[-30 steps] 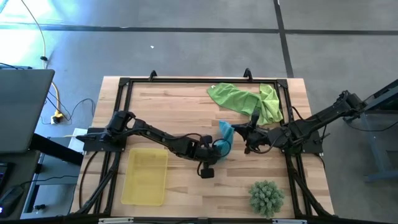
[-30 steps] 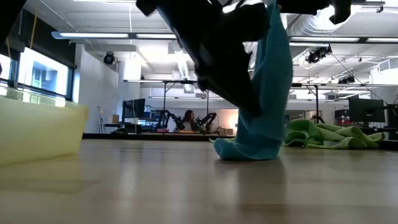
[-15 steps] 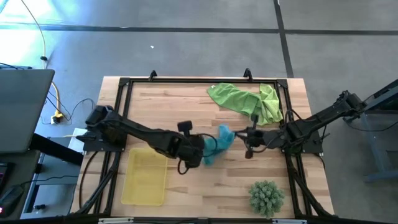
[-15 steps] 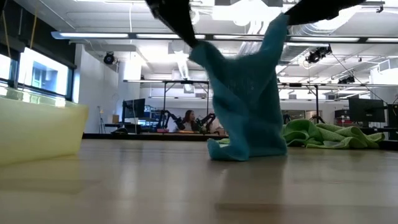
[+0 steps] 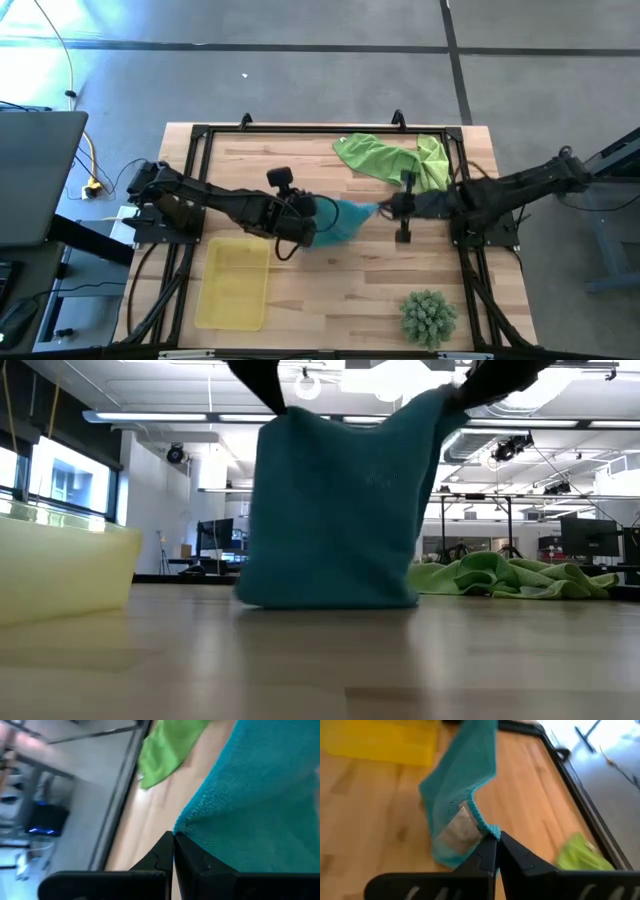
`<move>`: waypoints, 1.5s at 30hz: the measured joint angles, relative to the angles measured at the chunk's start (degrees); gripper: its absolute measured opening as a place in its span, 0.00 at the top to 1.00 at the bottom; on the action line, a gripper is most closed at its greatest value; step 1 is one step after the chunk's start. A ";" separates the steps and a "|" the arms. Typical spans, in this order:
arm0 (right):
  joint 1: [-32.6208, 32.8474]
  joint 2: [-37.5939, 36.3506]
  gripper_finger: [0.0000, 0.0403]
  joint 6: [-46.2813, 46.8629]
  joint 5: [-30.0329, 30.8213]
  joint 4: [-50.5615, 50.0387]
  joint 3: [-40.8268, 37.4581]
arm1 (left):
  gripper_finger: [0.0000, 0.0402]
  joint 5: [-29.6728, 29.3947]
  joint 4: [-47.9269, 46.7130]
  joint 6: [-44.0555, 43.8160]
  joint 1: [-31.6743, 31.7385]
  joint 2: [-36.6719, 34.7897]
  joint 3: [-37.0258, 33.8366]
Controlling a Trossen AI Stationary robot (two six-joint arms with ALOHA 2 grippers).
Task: Roll microfiber towels into tight, uniform cylinder then place into a basket
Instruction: Roll the blue microfiber towel
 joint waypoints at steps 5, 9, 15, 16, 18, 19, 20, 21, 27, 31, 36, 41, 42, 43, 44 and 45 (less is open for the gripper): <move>-8.40 0.00 1.00 0.23 -5.24 -11.15 8.18 | 1.00 -4.33 -0.36 3.42 3.45 -0.70 -0.03; -14.26 0.00 1.00 -0.51 -8.92 -13.78 9.64 | 1.00 -7.06 -0.72 6.08 6.43 -0.93 -0.05; -22.18 1.68 1.00 -9.40 -11.21 -12.24 9.60 | 1.00 -8.89 -0.77 9.29 10.88 -1.58 -0.04; -23.32 2.08 1.00 -10.84 -11.17 -11.17 9.62 | 1.00 -8.85 -0.87 9.20 11.61 -1.60 -0.03; -25.35 3.42 1.00 -13.18 -11.76 -9.91 9.67 | 1.00 -8.42 -1.21 9.05 12.86 -2.17 -0.13; -26.21 4.24 1.00 -14.02 -12.94 -9.93 10.10 | 1.00 -8.64 -1.07 9.04 13.29 -2.50 -0.07; -26.99 5.24 1.00 -14.44 -13.97 -10.09 10.76 | 1.00 -8.85 -1.02 8.98 13.60 -2.87 0.01; -27.58 6.18 1.00 -14.43 -15.54 -10.47 11.70 | 1.00 -8.69 -1.22 8.57 13.87 -3.26 0.01; -27.92 11.92 1.00 -15.36 -25.20 -18.78 21.55 | 1.00 -1.65 -1.00 7.98 13.22 -6.85 -0.03; -28.47 15.72 1.00 -18.27 -25.13 -26.70 28.50 | 1.00 -1.96 -1.14 7.98 12.11 -9.80 -0.07; -30.65 19.99 1.00 -23.78 -25.09 -29.79 32.77 | 1.00 -2.73 -0.97 8.25 13.66 -11.96 -0.03; -33.78 24.72 1.00 -31.77 -18.99 -29.51 37.10 | 1.00 -3.11 -1.01 9.57 17.89 -11.80 -0.03; -34.25 25.62 1.00 -32.63 -16.88 -29.55 38.37 | 1.00 -3.64 -0.93 9.93 18.64 -11.60 -0.03; -34.63 26.50 1.00 -33.18 -14.69 -29.49 39.89 | 1.00 -4.94 -0.89 10.31 19.27 -11.40 -0.03; -34.87 27.25 1.00 -33.33 -12.45 -29.50 41.30 | 1.00 -6.57 -0.86 10.50 19.75 -11.25 -0.05; -34.94 27.86 1.00 -33.28 -10.37 -29.54 42.83 | 1.00 -8.62 -0.74 10.37 20.02 -11.22 -0.09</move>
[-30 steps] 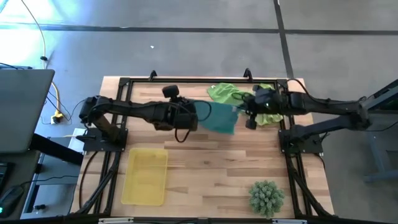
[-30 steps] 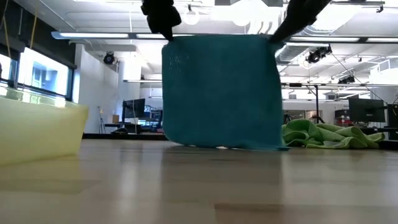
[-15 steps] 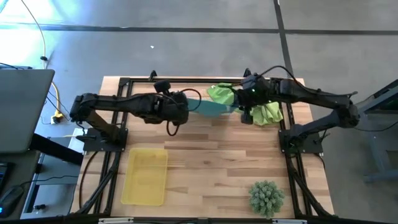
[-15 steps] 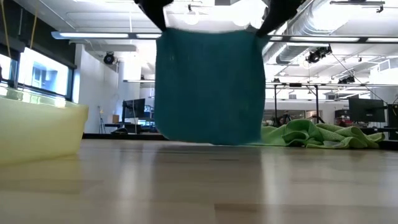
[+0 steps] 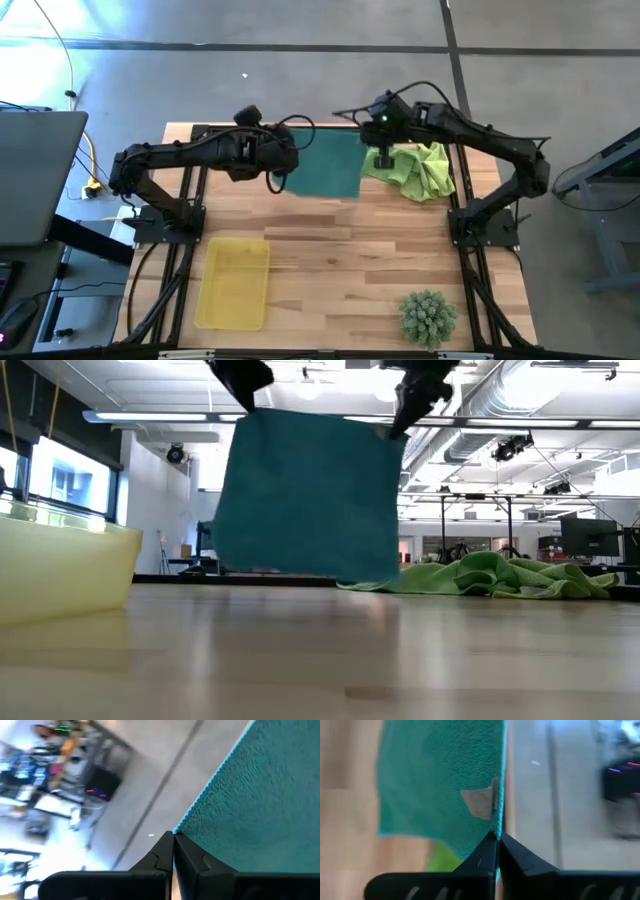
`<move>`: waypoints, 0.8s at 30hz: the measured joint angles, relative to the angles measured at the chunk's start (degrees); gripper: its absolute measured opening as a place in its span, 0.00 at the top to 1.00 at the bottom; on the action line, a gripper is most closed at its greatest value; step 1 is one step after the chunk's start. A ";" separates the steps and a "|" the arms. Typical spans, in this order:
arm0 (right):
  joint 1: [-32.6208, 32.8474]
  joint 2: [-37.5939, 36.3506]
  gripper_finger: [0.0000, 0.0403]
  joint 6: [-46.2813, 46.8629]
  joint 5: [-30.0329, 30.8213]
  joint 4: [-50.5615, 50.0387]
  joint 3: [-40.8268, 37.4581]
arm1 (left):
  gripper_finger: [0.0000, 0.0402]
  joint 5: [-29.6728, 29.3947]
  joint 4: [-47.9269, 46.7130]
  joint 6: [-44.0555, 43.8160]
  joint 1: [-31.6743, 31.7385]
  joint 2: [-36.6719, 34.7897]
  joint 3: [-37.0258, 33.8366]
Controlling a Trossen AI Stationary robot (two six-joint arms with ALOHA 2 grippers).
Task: Roll microfiber towels into tight, uniform cylinder then place into a basket
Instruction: Roll the blue microfiber towel
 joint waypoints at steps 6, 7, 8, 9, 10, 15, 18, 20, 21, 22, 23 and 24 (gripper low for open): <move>2.18 0.53 1.00 4.76 5.54 -1.33 5.87 | 1.00 -3.08 0.00 -5.09 -0.74 -0.63 0.02; 2.80 0.50 1.00 6.34 4.30 -2.88 5.87 | 1.00 -2.20 -0.06 -5.89 -1.17 -0.63 0.02; 3.55 0.50 1.00 7.78 2.95 -5.00 5.58 | 1.00 -1.00 -0.06 -6.98 -1.80 -0.63 0.02; 4.37 0.44 1.00 8.97 1.88 -6.46 4.78 | 1.00 1.10 -0.15 -8.47 -2.53 -0.63 0.02; 5.42 0.32 1.00 9.73 0.88 -7.52 3.22 | 1.00 4.40 -0.35 -10.39 -3.39 -0.53 0.02; 11.58 0.53 1.00 12.80 -4.90 -5.73 -11.04 | 1.00 18.10 -0.06 -20.54 -10.18 3.11 -2.57; 16.78 0.58 1.00 14.64 -6.72 0.09 -20.85 | 1.00 18.82 -0.03 -24.56 -15.60 6.76 -5.18; 20.50 0.56 1.00 16.46 -6.72 3.82 -25.91 | 1.00 20.79 0.15 -26.98 -18.96 9.84 -5.88; 22.24 0.56 1.00 17.25 -6.79 5.92 -27.98 | 1.00 21.69 0.60 -27.98 -20.55 11.51 -6.06; 24.07 0.56 1.00 18.32 -7.06 7.54 -29.89 | 1.00 22.46 0.60 -28.45 -21.96 13.00 -6.25; 25.63 0.56 1.00 19.44 -7.33 8.73 -31.50 | 1.00 23.10 0.92 -28.91 -23.38 14.71 -6.28; 27.07 0.56 1.00 20.31 -8.20 9.98 -32.71 | 1.00 23.84 2.01 -29.38 -24.72 16.19 -6.28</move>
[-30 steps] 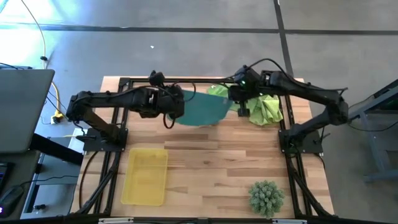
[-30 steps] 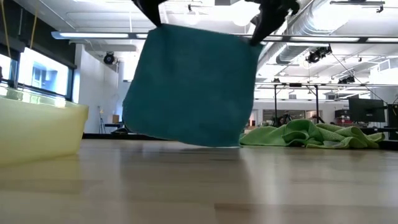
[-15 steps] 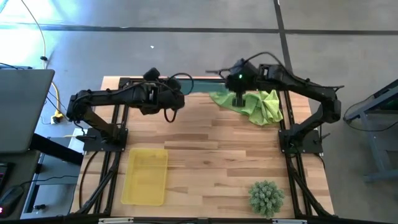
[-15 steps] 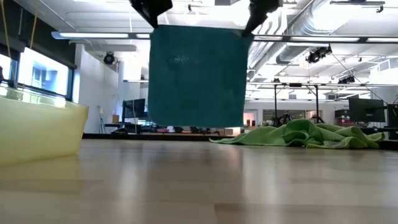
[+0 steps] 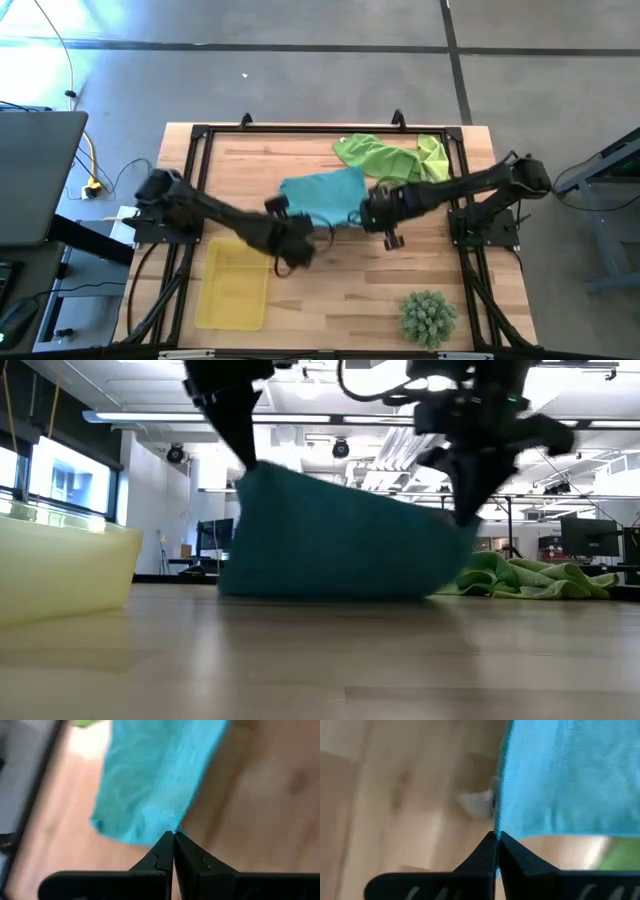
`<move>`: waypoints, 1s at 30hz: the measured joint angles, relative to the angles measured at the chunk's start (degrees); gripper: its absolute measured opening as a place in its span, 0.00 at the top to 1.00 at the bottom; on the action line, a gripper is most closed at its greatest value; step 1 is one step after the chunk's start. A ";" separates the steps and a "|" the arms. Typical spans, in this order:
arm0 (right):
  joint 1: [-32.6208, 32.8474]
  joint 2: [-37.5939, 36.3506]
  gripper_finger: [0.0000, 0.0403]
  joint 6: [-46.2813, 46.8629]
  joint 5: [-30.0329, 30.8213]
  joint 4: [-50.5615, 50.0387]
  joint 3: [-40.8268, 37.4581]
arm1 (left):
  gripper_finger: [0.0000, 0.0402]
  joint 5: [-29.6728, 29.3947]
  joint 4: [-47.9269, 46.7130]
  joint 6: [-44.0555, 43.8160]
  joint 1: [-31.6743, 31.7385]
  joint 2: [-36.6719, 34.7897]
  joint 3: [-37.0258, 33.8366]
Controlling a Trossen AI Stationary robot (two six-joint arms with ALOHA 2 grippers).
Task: Roll microfiber towels into tight, uniform cylinder then place into a basket
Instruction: Roll the blue microfiber towel
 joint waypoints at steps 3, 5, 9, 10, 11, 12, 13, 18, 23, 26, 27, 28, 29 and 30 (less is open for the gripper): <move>3.64 -0.07 1.00 1.88 -5.23 2.93 -2.47 | 1.00 4.26 2.88 -0.52 -2.96 3.53 0.00; 5.43 -0.07 1.00 2.68 -10.14 4.60 -3.72 | 1.00 8.84 5.45 -1.06 -4.39 5.06 0.04; 7.68 -0.07 1.00 0.98 -17.02 6.20 -4.31 | 1.00 17.25 10.44 -1.59 -6.21 6.01 0.04; 8.06 -0.07 1.00 0.48 -16.99 6.67 -4.31 | 1.00 17.54 10.57 -1.59 -6.60 6.01 0.04; 8.31 -0.07 1.00 -0.09 -16.91 7.30 -4.31 | 1.00 17.43 10.54 -1.60 -6.90 5.99 0.04; 8.45 -0.07 1.00 -0.75 -16.66 7.90 -4.31 | 1.00 16.83 10.48 -1.59 -7.12 5.99 0.04; 8.47 -0.07 1.00 -1.24 -15.96 8.39 -4.31 | 1.00 15.75 10.07 -1.60 -7.21 5.99 0.04; 7.01 0.13 1.00 -2.17 -8.67 8.92 -4.29 | 1.00 9.64 7.92 -1.20 -5.97 6.29 0.06; 4.48 0.13 1.00 -3.71 -6.57 8.92 -4.29 | 1.00 7.46 7.85 3.52 -3.67 8.11 0.09; 2.84 0.13 1.00 -5.35 -4.89 8.73 -4.29 | 1.00 7.34 6.56 4.00 -2.21 9.01 0.09; 2.20 0.13 1.00 -6.18 -4.65 8.53 -4.29 | 1.00 7.32 6.26 4.00 -1.75 9.23 0.09; 1.53 0.13 1.00 -6.71 -4.55 8.30 -4.29 | 1.00 7.21 5.53 4.00 -1.28 9.33 0.09; 0.79 0.16 1.00 -7.16 -4.56 8.20 -4.29 | 1.00 7.14 4.57 4.00 -0.77 9.44 0.09; 0.05 0.35 1.00 -7.60 -4.59 8.27 -4.29 | 1.00 6.86 3.97 4.00 -0.32 9.58 0.09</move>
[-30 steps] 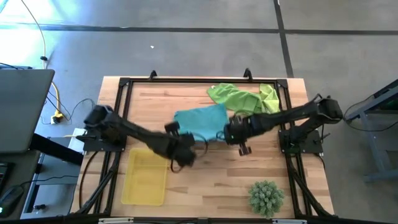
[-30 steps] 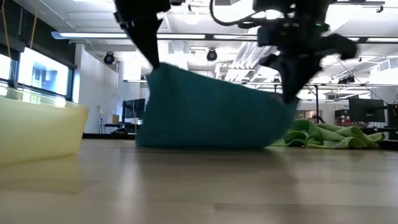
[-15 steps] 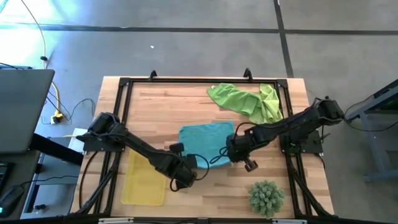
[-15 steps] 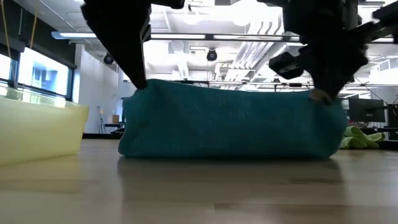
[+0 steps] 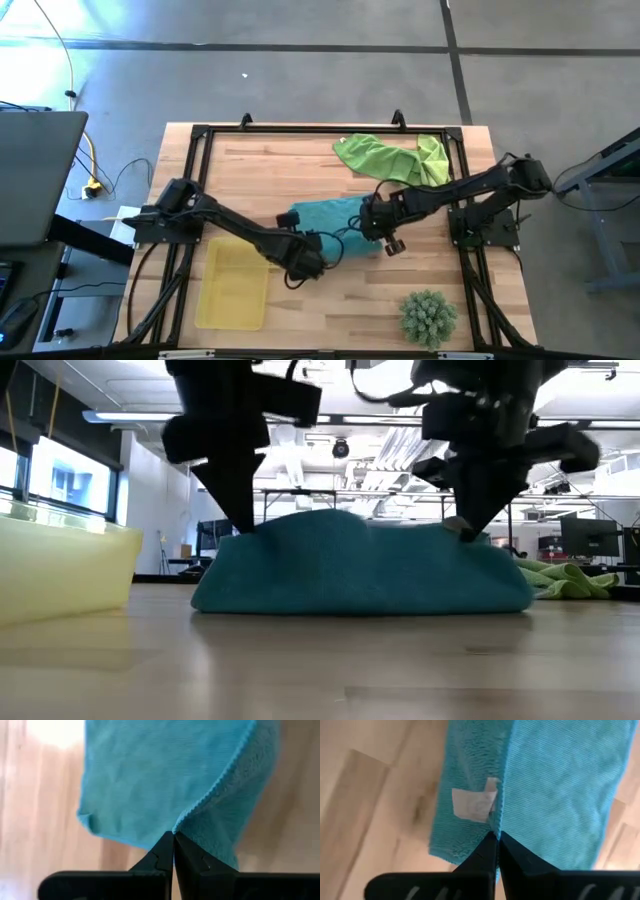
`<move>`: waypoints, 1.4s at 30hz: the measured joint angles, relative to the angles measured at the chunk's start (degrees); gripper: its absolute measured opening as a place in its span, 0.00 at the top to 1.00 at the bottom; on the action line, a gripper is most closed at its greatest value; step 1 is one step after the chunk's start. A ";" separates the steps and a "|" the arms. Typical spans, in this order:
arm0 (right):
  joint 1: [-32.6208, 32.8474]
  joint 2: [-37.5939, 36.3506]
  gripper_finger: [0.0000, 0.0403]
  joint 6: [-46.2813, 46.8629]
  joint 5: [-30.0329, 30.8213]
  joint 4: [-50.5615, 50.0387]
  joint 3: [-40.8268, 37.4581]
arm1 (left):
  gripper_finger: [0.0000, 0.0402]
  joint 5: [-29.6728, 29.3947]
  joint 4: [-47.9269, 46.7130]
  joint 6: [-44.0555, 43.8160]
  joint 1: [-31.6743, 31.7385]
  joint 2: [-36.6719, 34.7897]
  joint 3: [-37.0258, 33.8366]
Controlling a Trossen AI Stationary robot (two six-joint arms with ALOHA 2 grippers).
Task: Roll microfiber towels into tight, uniform cylinder then place into a basket
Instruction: Roll the blue microfiber towel
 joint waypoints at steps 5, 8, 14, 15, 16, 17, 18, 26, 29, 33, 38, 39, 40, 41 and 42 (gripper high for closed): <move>-3.58 1.15 1.00 -1.11 -0.47 0.17 -0.01 | 1.00 -3.79 -2.61 0.04 2.00 0.28 -0.02; -5.42 2.28 1.00 -3.01 -0.68 1.26 0.00 | 1.00 -4.38 -3.14 1.41 3.52 0.28 -0.12; -8.70 4.74 1.00 -3.95 -0.76 2.05 0.00 | 1.00 -4.73 -1.61 1.03 6.98 0.28 -3.59; -9.27 5.17 1.00 -4.29 -0.75 2.60 0.00 | 1.00 -5.63 -1.60 0.75 7.41 0.28 -3.88; -9.78 5.44 1.00 -4.47 -0.72 2.63 0.00 | 1.00 -7.02 -1.76 0.39 7.78 0.28 -4.05; -10.32 5.71 1.00 -4.89 -0.70 2.43 0.00 | 1.00 -8.19 -1.71 0.17 8.13 0.28 -4.11; -10.77 5.95 1.00 -5.22 -0.70 3.04 0.00 | 1.00 -8.94 -1.64 0.18 8.52 0.28 -4.11; -14.59 6.16 1.00 -6.54 0.02 5.39 0.00 | 1.00 -10.58 1.00 1.16 11.18 0.23 -5.10; -15.73 6.16 1.00 -6.30 0.06 6.68 0.00 | 1.00 -10.83 2.99 1.53 12.04 0.23 -6.78; -16.52 6.16 1.00 -6.35 0.02 6.95 0.00 | 1.00 -11.26 3.25 1.53 13.13 0.23 -7.71; -16.63 6.16 1.00 -6.32 -0.63 7.05 0.00 | 1.00 -13.01 4.06 1.86 14.04 0.23 -7.72; -16.61 6.16 1.00 -6.33 -0.73 7.07 0.00 | 1.00 -13.01 4.27 2.52 14.27 0.23 -7.72; -16.63 6.16 1.00 -6.33 -0.73 7.13 0.00 | 1.00 -13.01 4.35 3.13 14.48 0.23 -7.72; -16.70 6.16 1.00 -6.34 -0.73 7.29 0.00 | 1.00 -13.03 4.43 3.49 14.68 0.23 -7.72; -16.83 6.16 1.00 -6.33 -0.74 7.35 0.00 | 1.00 -13.01 4.68 3.52 14.94 0.23 -7.72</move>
